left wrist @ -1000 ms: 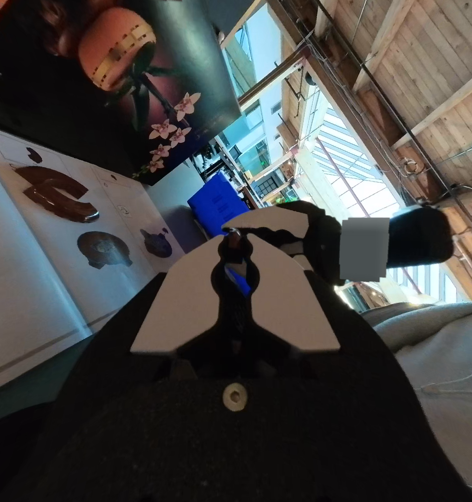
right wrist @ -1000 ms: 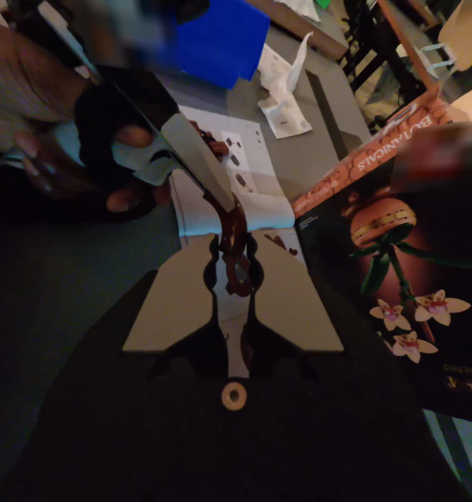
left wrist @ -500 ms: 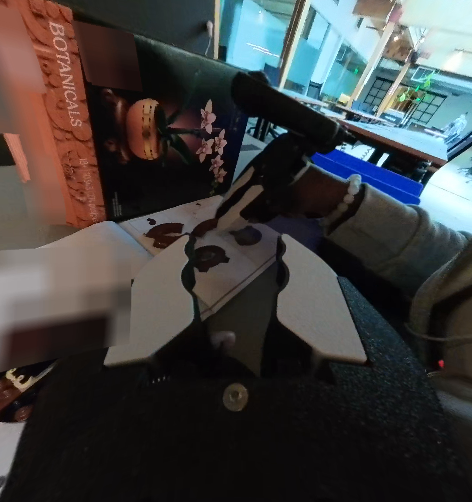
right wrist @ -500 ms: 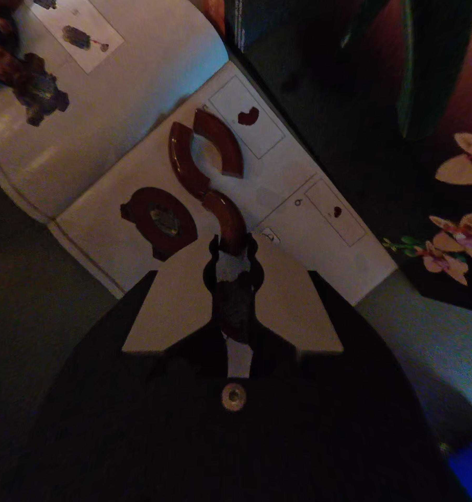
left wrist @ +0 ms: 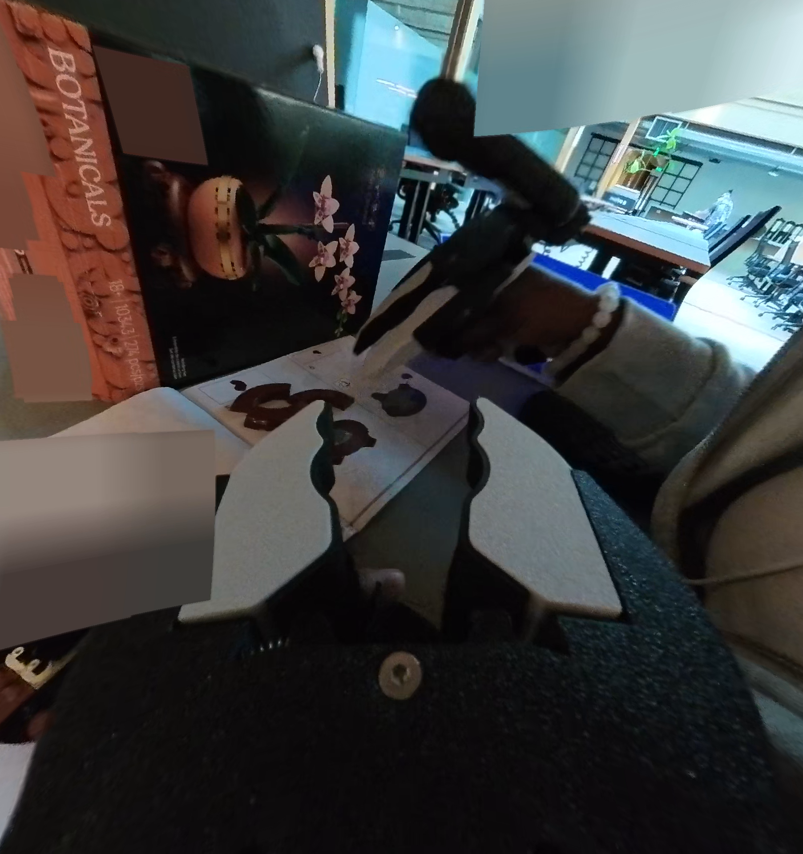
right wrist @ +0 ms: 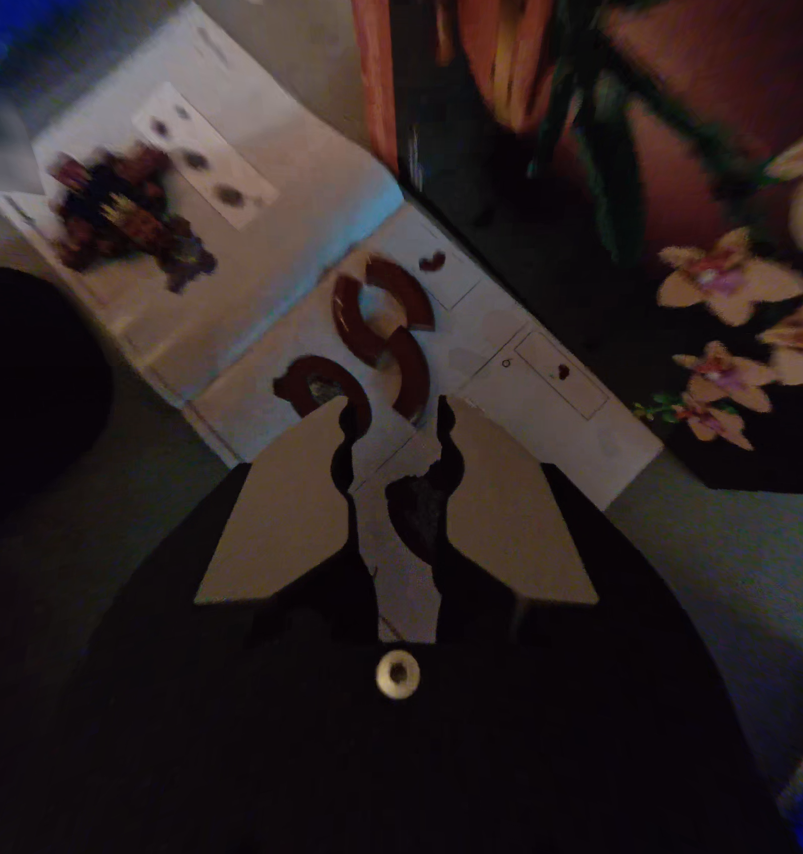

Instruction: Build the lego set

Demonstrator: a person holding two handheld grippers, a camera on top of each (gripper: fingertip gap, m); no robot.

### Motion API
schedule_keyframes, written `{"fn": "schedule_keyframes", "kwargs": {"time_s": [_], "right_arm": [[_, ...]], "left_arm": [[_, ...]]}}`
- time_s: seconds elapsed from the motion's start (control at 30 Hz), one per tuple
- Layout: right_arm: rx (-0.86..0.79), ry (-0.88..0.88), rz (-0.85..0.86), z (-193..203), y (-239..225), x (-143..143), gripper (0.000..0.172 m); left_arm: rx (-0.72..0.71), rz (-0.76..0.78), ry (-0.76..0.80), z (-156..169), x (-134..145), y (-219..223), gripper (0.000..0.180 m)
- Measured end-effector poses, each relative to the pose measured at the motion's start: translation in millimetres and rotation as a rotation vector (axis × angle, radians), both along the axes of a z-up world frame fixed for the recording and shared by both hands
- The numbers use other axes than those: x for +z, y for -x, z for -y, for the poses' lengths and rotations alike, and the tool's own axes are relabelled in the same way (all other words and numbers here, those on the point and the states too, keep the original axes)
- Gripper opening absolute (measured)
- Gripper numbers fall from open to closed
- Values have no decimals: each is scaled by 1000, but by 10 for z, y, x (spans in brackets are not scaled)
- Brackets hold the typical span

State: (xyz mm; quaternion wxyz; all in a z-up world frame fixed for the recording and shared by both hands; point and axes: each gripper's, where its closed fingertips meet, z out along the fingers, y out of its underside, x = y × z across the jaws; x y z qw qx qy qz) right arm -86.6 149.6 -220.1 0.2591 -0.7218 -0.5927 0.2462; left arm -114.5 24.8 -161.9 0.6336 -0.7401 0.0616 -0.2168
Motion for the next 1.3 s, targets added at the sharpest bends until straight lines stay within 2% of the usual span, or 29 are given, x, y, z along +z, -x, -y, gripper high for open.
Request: {"fn": "schedule_keyframes", "kwargs": {"time_s": [0.13,0.2,0.23,0.3,0.37,0.47,0.53,0.57,0.6,0.7,0.73,0.87,0.97,1.03,1.13,1.3], "right_arm": [[21,-133,-463,1,-214,953,28],[-6,-244,-621,-63,-542,1402,39],[-19,-302,-664,-98,-735,1578,52],[-58,-418,-660,-193,-1155,1805,85],[-111,-539,-563,-336,-1623,1913,104],[-198,-653,-509,-531,-2307,2066,116],[-222,-655,-526,-624,-2670,2120,112],[-235,-642,-527,-683,-2827,2117,102],[-216,-631,-522,-722,-2947,2094,86],[-170,-640,-428,-977,-3221,1957,8],[-146,-632,-388,-1084,-3268,1894,3],[19,-526,-246,-1474,-3222,1573,1],[101,-384,-30,-1751,-3167,1180,3],[167,-345,-13,-1862,-3055,1042,2],[288,-266,23,-1872,-2900,813,1],[542,-48,132,-1610,-2732,391,3]], "left_arm": [[5,-48,9,-16,4,5,56],[6,-66,6,-39,19,-7,56],[4,-74,3,-56,34,-21,56],[3,-97,-8,-95,82,-54,57],[-6,-132,-27,-134,133,-110,57],[-55,-131,-52,-220,205,-247,51],[-58,-130,-80,-315,271,-301,47],[-55,-129,-102,-363,321,-327,45],[-51,-130,-122,-409,369,-354,46],[-20,-184,-137,-553,430,-424,46],[-2,-211,-137,-600,430,-447,48],[51,-310,-138,-760,401,-576,49],[47,-366,-114,-870,338,-691,51],[39,-397,-92,-939,289,-737,52],[41,-434,-60,-1034,210,-740,52],[35,-432,-18,-1163,113,-712,52]]}}
